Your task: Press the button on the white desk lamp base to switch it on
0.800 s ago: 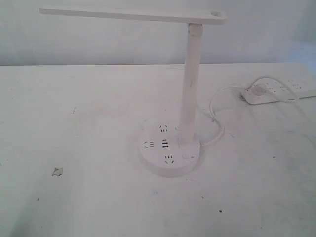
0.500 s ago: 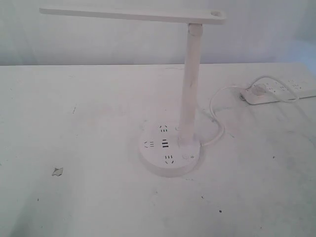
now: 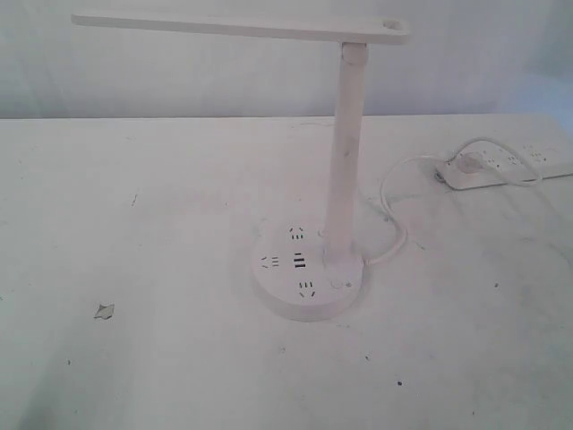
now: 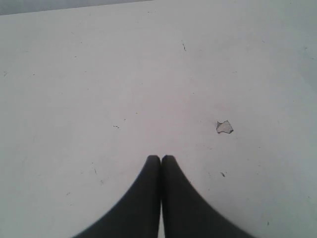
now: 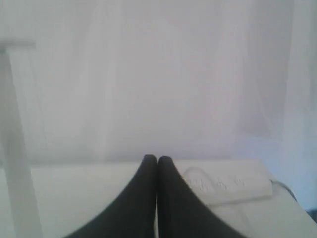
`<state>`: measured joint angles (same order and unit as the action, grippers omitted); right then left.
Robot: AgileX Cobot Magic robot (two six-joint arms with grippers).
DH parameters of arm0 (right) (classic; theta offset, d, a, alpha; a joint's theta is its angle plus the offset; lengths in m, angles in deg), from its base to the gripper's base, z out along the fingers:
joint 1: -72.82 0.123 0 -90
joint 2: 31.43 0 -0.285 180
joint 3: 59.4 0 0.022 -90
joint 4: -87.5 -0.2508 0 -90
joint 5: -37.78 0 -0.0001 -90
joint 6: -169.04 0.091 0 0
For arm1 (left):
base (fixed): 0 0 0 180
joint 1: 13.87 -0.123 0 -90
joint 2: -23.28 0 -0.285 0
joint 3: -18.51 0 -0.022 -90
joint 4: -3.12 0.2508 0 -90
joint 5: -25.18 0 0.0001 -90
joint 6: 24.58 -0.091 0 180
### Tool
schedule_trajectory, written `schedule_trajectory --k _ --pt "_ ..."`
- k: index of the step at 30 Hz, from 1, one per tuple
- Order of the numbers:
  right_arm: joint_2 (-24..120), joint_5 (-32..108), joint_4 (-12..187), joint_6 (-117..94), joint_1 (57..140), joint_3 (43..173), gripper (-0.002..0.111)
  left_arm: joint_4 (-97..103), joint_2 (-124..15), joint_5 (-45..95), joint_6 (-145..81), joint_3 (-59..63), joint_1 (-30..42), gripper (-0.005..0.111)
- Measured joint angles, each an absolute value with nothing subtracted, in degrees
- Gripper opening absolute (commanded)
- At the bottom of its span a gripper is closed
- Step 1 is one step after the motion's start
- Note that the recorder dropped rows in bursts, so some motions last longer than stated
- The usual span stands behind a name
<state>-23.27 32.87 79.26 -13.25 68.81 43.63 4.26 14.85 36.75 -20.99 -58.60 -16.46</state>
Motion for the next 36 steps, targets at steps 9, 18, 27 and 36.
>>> schedule_trajectory --k 9,18,27,36 --pt "-19.79 17.66 51.59 5.57 68.81 45.62 0.000 4.26 14.85 36.75 -20.99 -58.60 -16.46 0.000" --pt "16.37 44.24 58.18 4.46 68.81 64.74 0.000 4.26 14.85 36.75 -20.99 -58.60 -16.46 0.000" --pt "57.63 73.54 25.47 -43.32 68.81 77.71 0.000 4.26 14.85 36.75 -20.99 -58.60 -16.46 0.000" --pt "79.68 92.19 -3.03 -76.76 68.81 86.92 0.000 4.26 14.85 36.75 -20.99 -58.60 -16.46 0.000"
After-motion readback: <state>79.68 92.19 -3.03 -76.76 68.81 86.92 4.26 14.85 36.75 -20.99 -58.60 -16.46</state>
